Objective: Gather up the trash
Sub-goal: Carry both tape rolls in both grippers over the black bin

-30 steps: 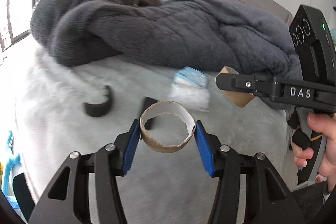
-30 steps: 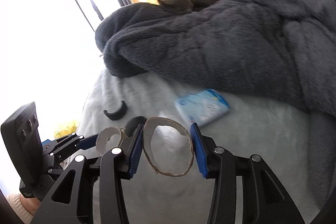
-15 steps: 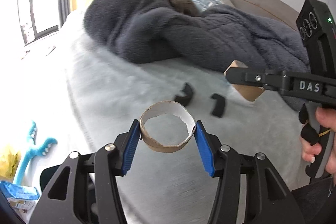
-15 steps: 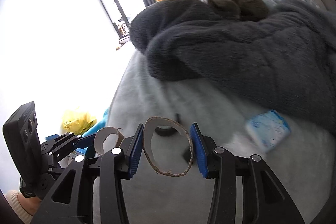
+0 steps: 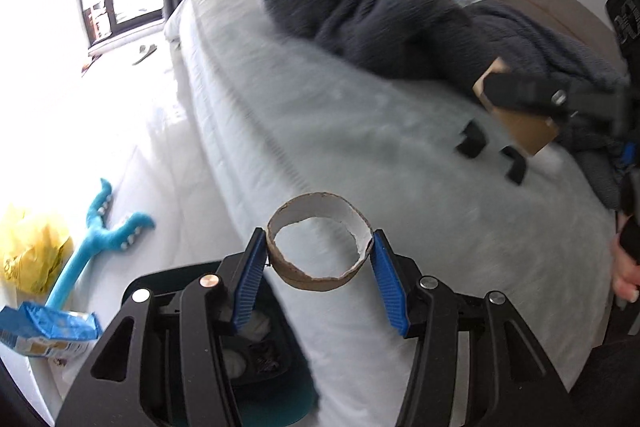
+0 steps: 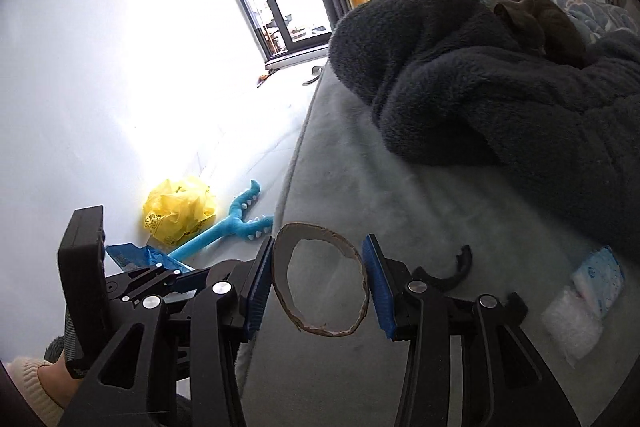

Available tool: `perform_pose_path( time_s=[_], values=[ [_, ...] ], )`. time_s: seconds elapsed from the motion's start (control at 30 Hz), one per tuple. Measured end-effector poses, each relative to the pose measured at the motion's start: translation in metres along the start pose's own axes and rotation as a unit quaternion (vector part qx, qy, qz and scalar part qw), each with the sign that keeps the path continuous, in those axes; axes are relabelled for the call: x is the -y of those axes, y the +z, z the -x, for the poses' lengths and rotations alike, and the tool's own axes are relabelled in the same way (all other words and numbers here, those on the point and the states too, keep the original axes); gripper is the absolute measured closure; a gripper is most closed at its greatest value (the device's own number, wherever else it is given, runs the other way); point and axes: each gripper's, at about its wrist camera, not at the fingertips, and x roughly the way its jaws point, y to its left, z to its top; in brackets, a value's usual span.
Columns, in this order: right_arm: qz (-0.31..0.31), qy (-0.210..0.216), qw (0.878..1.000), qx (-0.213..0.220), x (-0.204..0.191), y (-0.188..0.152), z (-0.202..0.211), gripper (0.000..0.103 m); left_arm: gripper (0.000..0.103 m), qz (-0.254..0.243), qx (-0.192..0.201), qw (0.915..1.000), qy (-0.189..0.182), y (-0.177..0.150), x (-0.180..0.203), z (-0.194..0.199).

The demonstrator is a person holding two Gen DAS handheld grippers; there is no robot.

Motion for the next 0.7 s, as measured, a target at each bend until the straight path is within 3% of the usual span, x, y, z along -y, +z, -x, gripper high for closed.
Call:
perform_pose_path(
  time_s=[0.33,0.7],
  values=[
    [0.032,0.034,0.999,-0.022,-0.056,0.003,-0.041,0.058,0.047,0.046,-0.051,0.9971,0.032,-0.027,-0.062,-0.006],
    [0.067,0.051,0.995,-0.061,-0.105,-0.006,-0.091,0.058,0.046,0.106,-0.13,0.9853,0.036,-0.064,-0.12,-0.016]
  ],
)
